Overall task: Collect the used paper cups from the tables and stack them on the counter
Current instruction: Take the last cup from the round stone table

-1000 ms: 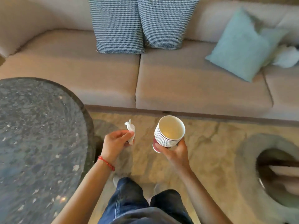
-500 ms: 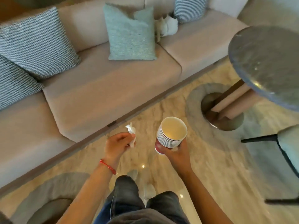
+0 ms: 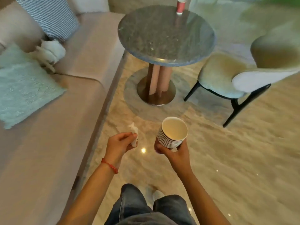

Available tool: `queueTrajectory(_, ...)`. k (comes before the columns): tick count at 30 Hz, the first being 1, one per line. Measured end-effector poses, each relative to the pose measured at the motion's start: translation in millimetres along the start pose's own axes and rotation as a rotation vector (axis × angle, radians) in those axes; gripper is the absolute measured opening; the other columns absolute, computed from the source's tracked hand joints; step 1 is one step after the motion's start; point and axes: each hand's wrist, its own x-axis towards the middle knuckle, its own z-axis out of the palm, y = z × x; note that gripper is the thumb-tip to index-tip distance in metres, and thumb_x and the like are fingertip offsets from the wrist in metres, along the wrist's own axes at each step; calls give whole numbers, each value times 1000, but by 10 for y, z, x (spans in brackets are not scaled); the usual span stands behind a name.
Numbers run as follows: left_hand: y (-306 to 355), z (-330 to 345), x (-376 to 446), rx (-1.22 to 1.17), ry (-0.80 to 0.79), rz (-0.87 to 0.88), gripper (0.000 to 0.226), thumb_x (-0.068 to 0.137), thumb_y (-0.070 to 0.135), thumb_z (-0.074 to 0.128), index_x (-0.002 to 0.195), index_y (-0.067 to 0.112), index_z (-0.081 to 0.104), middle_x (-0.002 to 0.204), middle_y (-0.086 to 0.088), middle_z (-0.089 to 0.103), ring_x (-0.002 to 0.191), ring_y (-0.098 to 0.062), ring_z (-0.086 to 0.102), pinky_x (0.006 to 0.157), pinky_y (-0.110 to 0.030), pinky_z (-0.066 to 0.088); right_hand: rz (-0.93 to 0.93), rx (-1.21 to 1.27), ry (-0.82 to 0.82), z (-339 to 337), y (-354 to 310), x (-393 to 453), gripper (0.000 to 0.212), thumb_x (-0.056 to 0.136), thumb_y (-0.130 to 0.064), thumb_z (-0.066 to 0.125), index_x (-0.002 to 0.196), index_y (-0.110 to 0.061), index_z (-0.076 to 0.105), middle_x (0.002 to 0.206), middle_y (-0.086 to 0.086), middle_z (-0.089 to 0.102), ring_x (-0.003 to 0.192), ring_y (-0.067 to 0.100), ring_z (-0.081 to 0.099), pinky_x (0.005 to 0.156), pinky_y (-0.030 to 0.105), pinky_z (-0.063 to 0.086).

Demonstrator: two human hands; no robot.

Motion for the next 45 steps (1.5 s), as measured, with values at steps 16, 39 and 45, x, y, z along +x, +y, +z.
queueTrajectory(16, -278, 1808, -160, 343, -498, -53, 6, 78, 8, 69, 75, 13, 71, 76, -7, 69, 71, -17, 65, 58, -20, 54, 222, 83, 596, -1444, 419, -581, 58, 64, -18, 85, 113, -17, 54, 98, -9, 67, 88, -4, 62, 69, 8, 46)
queueTrajectory(39, -1289, 5660, -1686, 502, -970, -50, 8, 77, 4, 69, 70, 8, 69, 60, 0, 68, 56, -12, 63, 56, -24, 54, 262, 190, 1124, -4936, 1156, -1236, 56, 66, -9, 83, 113, -11, 55, 95, -6, 68, 86, 1, 62, 70, 9, 46)
queueTrajectory(45, -1367, 6598, -1580, 506, -1023, -53, 14, 77, 5, 69, 64, 11, 71, 61, -5, 67, 61, -19, 62, 67, -32, 54, 280, 204, 1142, -5609, 1308, -801, 51, 65, -7, 83, 108, -14, 57, 85, -9, 70, 79, 0, 63, 66, 10, 47)
